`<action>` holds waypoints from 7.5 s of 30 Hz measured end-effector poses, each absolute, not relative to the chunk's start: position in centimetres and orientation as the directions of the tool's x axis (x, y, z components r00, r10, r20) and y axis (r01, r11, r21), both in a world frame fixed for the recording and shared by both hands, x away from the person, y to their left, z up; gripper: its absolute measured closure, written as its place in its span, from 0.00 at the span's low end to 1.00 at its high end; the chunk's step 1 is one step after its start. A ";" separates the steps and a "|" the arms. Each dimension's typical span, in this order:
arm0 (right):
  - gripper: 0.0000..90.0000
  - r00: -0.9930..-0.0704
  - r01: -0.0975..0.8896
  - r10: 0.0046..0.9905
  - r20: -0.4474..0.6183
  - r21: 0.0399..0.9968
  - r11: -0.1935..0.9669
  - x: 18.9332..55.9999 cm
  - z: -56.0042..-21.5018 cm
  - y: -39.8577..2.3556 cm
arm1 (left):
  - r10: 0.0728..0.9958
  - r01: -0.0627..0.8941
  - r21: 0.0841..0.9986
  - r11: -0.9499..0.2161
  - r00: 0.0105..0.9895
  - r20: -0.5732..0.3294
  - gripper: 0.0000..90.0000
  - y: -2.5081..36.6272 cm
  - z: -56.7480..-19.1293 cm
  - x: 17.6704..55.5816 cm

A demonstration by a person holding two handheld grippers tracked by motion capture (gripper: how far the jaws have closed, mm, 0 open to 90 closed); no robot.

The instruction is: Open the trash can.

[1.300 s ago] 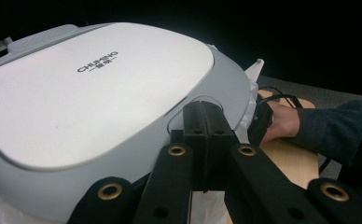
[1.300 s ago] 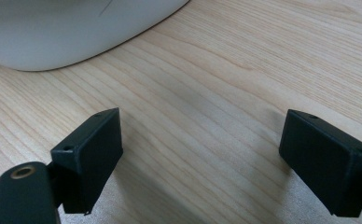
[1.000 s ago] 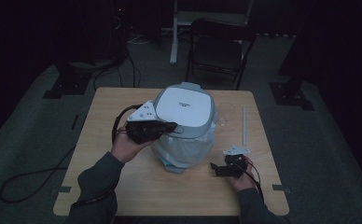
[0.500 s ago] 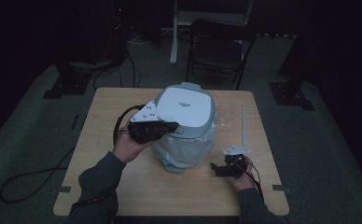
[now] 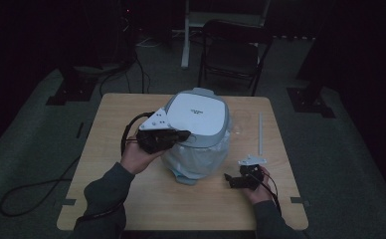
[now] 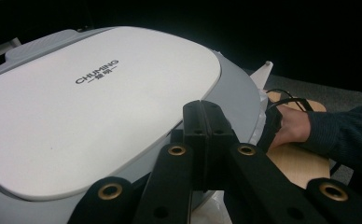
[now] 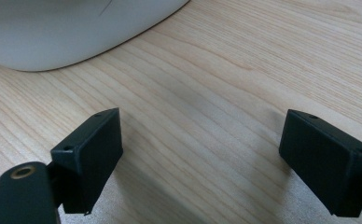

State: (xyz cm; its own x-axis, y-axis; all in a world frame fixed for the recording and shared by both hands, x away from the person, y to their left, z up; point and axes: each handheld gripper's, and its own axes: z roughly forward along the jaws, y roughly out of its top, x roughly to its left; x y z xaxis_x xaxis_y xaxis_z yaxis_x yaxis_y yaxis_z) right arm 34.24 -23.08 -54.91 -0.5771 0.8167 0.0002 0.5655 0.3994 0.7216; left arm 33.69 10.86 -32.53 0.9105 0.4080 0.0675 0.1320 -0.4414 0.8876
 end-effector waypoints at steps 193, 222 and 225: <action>0.88 -0.310 0.430 0.949 -0.048 0.884 0.185 32.8 -42.8 -31.4 | 0.670 0.528 0.717 -0.454 0.733 -0.115 0.64 18.6 -53.1 33.7; 0.88 -0.380 0.347 0.921 -0.084 0.910 0.226 29.8 -39.5 -31.1 | 0.673 0.532 0.693 -0.486 0.734 -0.091 0.61 18.1 -53.6 33.7; 0.88 -0.389 0.342 0.917 -0.090 0.910 0.234 29.4 -39.2 -31.1 | 0.673 0.532 0.692 -0.487 0.734 -0.091 0.61 18.1 -53.6 33.6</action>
State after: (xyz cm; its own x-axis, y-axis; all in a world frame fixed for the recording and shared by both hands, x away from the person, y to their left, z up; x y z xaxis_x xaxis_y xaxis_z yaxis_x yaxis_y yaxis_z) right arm 29.45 -31.13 -39.22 -0.3889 0.9169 -0.0897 0.3419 0.2341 0.9101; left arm 33.65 18.11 -53.59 0.7338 0.6733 -0.0907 0.5324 -0.4869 0.6925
